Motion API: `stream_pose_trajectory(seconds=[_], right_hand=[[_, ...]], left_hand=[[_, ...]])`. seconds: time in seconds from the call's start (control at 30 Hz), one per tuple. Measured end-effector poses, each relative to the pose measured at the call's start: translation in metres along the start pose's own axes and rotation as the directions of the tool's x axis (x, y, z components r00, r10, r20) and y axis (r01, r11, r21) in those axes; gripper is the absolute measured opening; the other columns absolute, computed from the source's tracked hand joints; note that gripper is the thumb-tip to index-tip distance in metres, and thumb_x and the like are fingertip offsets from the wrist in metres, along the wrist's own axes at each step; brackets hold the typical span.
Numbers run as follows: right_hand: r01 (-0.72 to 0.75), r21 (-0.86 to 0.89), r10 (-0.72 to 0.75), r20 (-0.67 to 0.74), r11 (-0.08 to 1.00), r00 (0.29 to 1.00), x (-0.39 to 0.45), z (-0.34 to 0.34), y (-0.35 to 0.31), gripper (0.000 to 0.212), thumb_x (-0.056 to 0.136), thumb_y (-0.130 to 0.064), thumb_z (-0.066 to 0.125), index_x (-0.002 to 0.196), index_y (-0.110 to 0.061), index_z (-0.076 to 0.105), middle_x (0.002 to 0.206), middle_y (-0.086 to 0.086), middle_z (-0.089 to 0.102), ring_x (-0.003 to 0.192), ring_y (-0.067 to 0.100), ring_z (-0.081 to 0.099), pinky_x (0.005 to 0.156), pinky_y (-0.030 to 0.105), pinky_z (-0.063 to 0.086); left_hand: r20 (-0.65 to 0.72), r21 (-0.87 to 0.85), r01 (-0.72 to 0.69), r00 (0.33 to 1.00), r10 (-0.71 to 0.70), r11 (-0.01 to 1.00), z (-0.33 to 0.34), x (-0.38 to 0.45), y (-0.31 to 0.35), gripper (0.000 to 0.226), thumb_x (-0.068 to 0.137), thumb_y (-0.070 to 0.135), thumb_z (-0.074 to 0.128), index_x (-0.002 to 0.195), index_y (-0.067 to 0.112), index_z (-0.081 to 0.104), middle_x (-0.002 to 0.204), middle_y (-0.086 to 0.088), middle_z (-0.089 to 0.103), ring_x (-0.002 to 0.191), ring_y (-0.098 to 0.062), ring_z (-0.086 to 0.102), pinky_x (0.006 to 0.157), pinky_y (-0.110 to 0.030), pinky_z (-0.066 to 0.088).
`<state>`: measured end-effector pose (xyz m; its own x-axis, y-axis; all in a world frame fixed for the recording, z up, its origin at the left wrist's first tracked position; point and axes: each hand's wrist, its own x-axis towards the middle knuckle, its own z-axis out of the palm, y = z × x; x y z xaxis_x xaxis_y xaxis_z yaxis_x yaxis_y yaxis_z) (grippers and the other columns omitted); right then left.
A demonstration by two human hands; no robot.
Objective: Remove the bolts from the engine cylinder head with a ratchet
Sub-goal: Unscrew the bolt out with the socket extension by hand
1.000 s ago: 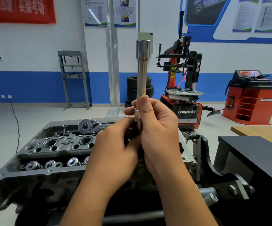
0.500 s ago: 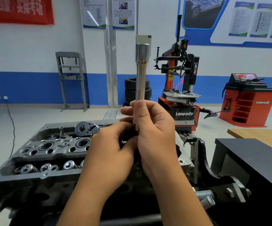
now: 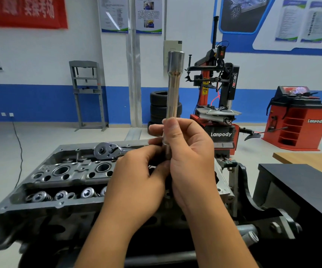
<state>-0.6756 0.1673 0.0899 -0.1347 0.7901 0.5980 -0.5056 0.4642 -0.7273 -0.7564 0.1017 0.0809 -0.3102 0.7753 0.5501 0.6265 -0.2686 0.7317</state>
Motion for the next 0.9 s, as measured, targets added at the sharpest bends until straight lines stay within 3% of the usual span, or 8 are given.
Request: stream_pose_trajectory(seconds=[0.17,0.27,0.33,0.43,0.5,0.63,0.8,0.9], right_hand=[[-0.013,-0.012,0.013,0.005,1.000,1.000,-0.001,0.001,-0.003,0.022,0.088,-0.040,0.072,0.096,-0.019,0.072,0.093,0.010,0.077,0.078,0.026,0.073,0.073,0.041,0.060],[-0.013,0.005,0.013,-0.031,1.000,0.999,-0.003,0.002,-0.004,0.028,0.076,-0.035,0.085,0.094,-0.024,0.067,0.093,0.023,0.073,0.081,0.043,0.069,0.076,0.061,0.061],[-0.020,0.023,0.022,-0.066,1.000,0.998,-0.003,0.002,-0.004,0.028,0.075,-0.031,0.087,0.089,-0.023,0.065,0.092,0.028,0.070,0.077,0.036,0.067,0.076,0.063,0.058],[-0.006,-0.006,0.005,-0.073,1.000,0.997,-0.001,0.001,-0.003,0.024,0.080,-0.033,0.084,0.090,-0.018,0.069,0.090,0.023,0.071,0.077,0.025,0.067,0.077,0.053,0.060],[0.017,-0.032,-0.020,-0.071,0.999,0.997,0.000,0.000,-0.002,0.021,0.085,-0.036,0.078,0.091,-0.016,0.073,0.082,0.009,0.072,0.078,0.016,0.067,0.075,0.039,0.058],[0.026,-0.066,-0.030,-0.070,0.998,0.997,-0.001,0.001,-0.002,0.025,0.093,-0.039,0.067,0.090,-0.016,0.076,0.072,-0.010,0.066,0.069,0.006,0.059,0.068,0.025,0.050],[0.018,-0.003,-0.018,-0.060,1.000,0.998,-0.001,0.001,-0.005,0.013,0.087,-0.037,0.073,0.087,-0.024,0.073,0.079,0.004,0.072,0.074,0.014,0.066,0.071,0.030,0.056],[0.035,-0.027,-0.037,-0.092,0.999,0.995,-0.002,-0.001,-0.004,0.023,0.077,-0.033,0.085,0.091,-0.023,0.067,0.088,0.014,0.074,0.076,0.017,0.068,0.071,0.030,0.057]], left_hand=[[-0.073,0.035,0.043,0.997,-0.040,0.998,0.004,0.000,0.002,0.033,0.075,0.048,0.059,0.105,0.049,0.072,0.093,0.030,0.074,0.087,-0.006,0.072,0.075,-0.041,0.060],[-0.084,0.053,0.053,0.995,-0.049,0.997,0.004,-0.001,0.003,0.040,0.070,0.056,0.058,0.108,0.051,0.071,0.091,0.031,0.074,0.088,-0.004,0.071,0.075,-0.040,0.061],[-0.088,0.070,0.046,0.995,-0.040,0.996,0.005,-0.001,0.001,0.040,0.071,0.054,0.059,0.109,0.051,0.072,0.092,0.031,0.074,0.088,-0.004,0.071,0.075,-0.039,0.061],[-0.044,0.023,0.017,0.999,-0.016,1.000,0.004,0.001,0.000,0.035,0.078,0.047,0.058,0.110,0.049,0.073,0.093,0.030,0.075,0.086,-0.003,0.072,0.076,-0.041,0.061],[-0.017,-0.029,0.012,1.000,-0.013,0.999,0.003,0.002,-0.001,0.030,0.083,0.041,0.059,0.108,0.047,0.075,0.093,0.026,0.076,0.089,-0.004,0.074,0.080,-0.043,0.061],[-0.069,-0.076,0.022,0.997,-0.028,0.997,0.003,0.004,-0.007,0.022,0.092,0.019,0.073,0.099,0.039,0.079,0.091,0.022,0.078,0.089,-0.003,0.075,0.086,-0.044,0.061],[-0.107,-0.032,0.043,0.993,-0.046,0.999,0.006,0.003,-0.005,0.027,0.073,0.044,0.067,0.099,0.047,0.075,0.087,0.026,0.076,0.082,-0.003,0.072,0.078,-0.042,0.061],[-0.076,0.011,0.030,0.997,-0.029,0.999,0.005,0.002,-0.004,0.032,0.074,0.049,0.061,0.103,0.048,0.076,0.091,0.027,0.076,0.089,-0.005,0.073,0.079,-0.042,0.061]])
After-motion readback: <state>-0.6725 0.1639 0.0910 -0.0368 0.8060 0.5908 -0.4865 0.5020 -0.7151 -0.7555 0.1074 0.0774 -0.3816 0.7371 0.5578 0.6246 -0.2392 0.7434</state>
